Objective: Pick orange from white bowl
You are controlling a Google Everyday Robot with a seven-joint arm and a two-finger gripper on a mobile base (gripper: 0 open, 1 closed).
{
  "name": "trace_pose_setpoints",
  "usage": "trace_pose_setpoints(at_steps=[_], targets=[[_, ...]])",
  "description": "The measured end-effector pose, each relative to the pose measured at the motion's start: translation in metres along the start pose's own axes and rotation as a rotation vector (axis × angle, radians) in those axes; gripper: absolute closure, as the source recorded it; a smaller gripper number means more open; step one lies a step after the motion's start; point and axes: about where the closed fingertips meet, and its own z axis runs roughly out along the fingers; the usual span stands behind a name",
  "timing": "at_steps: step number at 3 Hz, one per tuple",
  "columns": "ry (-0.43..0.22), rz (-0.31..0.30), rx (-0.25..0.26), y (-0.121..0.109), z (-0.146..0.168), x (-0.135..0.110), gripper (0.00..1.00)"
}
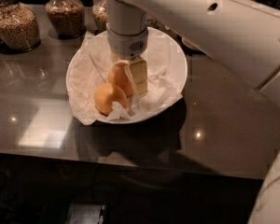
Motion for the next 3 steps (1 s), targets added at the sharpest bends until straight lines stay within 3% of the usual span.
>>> trace_pose_setpoints(at_steps=[2, 3], targets=[[0.042, 0.012, -0.031, -0.001, 0.035, 0.01, 0.14], [0.044, 0.021, -0.039, -0.001, 0.039, 0.014, 0.33]])
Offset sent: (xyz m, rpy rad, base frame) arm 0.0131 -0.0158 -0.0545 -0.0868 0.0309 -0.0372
